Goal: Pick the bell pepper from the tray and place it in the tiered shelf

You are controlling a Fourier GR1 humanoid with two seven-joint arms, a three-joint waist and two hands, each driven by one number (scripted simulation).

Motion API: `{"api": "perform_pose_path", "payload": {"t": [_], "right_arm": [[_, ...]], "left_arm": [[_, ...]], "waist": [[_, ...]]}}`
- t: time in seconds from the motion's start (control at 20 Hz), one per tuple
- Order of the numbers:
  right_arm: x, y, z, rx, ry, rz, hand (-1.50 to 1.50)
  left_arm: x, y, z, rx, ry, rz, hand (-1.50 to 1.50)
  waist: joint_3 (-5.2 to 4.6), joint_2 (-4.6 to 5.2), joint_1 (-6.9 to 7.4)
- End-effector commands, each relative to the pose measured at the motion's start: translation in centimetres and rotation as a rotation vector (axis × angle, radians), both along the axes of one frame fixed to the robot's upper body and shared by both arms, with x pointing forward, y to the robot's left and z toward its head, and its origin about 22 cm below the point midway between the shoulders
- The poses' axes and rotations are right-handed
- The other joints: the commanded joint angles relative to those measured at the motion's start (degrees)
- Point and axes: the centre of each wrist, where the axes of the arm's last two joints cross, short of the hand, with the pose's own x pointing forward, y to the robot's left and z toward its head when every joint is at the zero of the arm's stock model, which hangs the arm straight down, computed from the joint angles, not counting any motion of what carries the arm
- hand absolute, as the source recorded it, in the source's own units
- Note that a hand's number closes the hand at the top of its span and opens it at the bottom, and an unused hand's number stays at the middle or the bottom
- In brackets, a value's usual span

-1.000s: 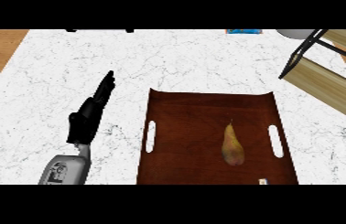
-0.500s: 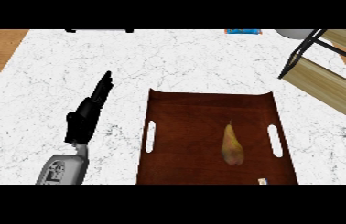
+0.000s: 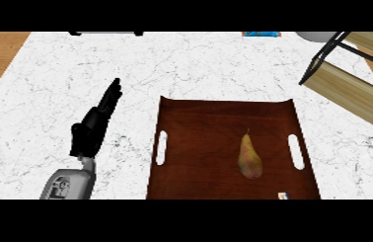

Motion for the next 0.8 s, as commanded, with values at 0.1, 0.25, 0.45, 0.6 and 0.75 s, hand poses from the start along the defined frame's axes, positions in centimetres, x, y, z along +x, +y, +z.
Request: {"api": "perform_pose_path", "payload": {"t": [0.1, 0.25, 0.45, 0.6, 0.75], "right_arm": [[-1.5, -1.5, 1.0, 0.043, -0.104, 0.001, -1.50], [-2.0, 1.0, 0.2, 0.053, -0.186, 0.045, -1.50], [-2.4, 2.0, 2.7, 0.094, -0.220, 0.121, -1.50], [-3.3, 1.2, 3.7, 0.107, -0.226, 0.173, -1.50], [-4.8, -0.3, 3.2, 0.101, -0.280, 0.166, -1.50]], "left_arm": [[1.1, -1.4, 0.4, -0.011, -0.006, 0.019, 0.00], [-0.1, 1.2, -0.3, 0.003, 0.017, -0.001, 0.00], [1.8, 1.0, 1.0, -0.023, 0.024, 0.005, 0.00], [0.9, 0.9, -1.6, 0.003, 0.006, 0.003, 0.00], [0.6, -0.7, -0.3, 0.017, -0.001, 0.017, 0.00]], "waist": [[0.02, 0.01, -0.16], [0.00, -0.15, -0.19], [-0.01, -0.09, -0.36], [-0.02, -0.05, -0.40], [0.02, -0.12, -0.39]]}}
